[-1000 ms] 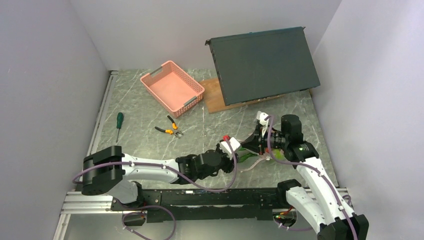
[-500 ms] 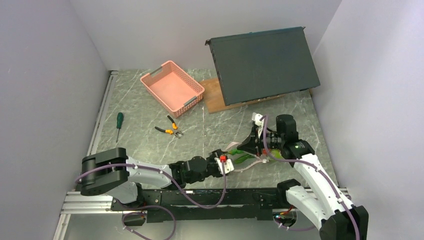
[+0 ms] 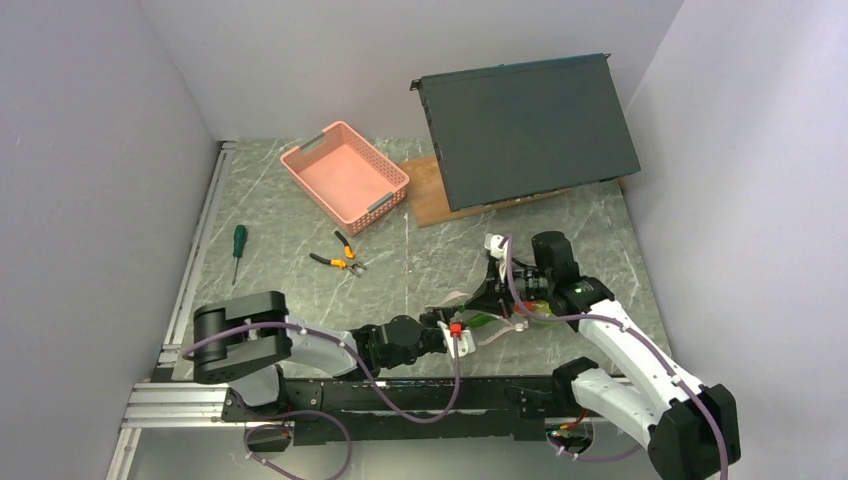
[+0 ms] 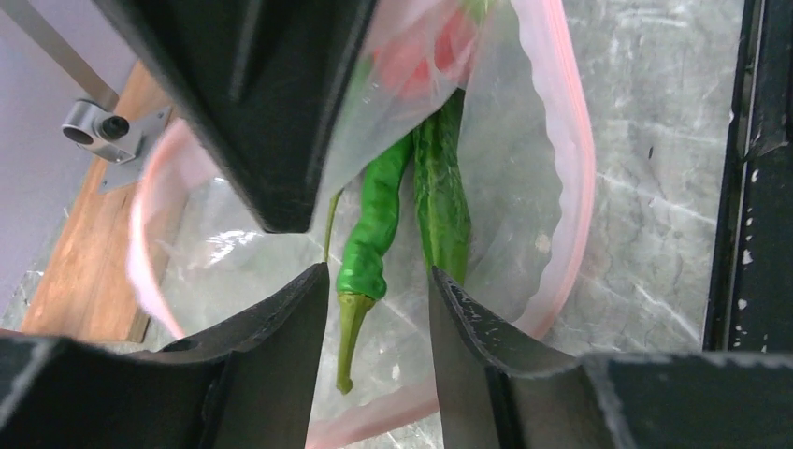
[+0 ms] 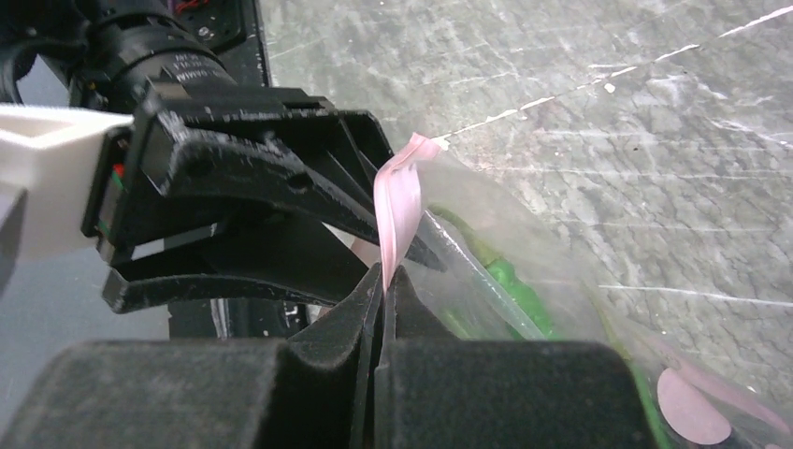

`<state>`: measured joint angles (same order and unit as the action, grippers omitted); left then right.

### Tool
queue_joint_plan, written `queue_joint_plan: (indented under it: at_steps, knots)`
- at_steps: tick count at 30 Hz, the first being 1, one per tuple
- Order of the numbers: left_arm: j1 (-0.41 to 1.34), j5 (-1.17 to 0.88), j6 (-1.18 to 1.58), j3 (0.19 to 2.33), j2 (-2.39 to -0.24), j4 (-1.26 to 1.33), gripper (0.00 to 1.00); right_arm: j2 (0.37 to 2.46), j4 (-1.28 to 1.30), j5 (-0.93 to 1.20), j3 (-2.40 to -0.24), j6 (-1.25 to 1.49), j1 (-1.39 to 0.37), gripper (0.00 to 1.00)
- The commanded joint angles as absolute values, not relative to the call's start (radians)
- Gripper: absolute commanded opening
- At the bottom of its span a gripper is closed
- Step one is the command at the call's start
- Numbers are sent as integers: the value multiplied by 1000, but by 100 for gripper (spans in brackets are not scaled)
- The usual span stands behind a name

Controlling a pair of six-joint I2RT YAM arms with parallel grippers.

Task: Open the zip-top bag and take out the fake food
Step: Pick up the fake vegetable from the zipper food storage bag.

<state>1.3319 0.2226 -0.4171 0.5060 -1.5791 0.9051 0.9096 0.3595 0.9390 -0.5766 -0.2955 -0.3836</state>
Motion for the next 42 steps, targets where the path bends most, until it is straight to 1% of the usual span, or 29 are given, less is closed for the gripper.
queue_joint_plan:
  at_steps: [1,6,9,16,20,23,26,30,37,39,42]
  knots:
    - [1331,254,-460,511,-1644,989,48,914,295,884,-573,-287,-391,0]
    - [1331,343,-530,509,-1703,1071,45,933,274,827,-567,-275,-395,0]
    - [1319,349,-544,507,-1720,1135,45,939,269,829,-564,-275,-396,0]
    - [1259,242,-497,520,-1754,1124,42,948,270,854,-564,-275,-399,0]
    - [1229,175,-463,516,-1780,1140,42,954,272,883,-564,-271,-401,0]
    - [1216,169,-464,520,-1805,1161,42,957,270,889,-566,-265,-402,0]
    - [1198,149,-451,526,-1817,1183,42,960,265,856,-567,-257,-402,0]
    - [1193,92,-431,539,-1817,1154,42,960,255,755,-567,-256,-400,0]
    - [1186,-74,-352,577,-1814,1075,41,953,264,769,-566,-268,-397,0]
    - [1185,-77,-324,586,-1831,1075,41,952,266,776,-566,-271,-397,0]
    - [1185,-39,-286,577,-1867,1140,42,950,271,788,-565,-275,-398,0]
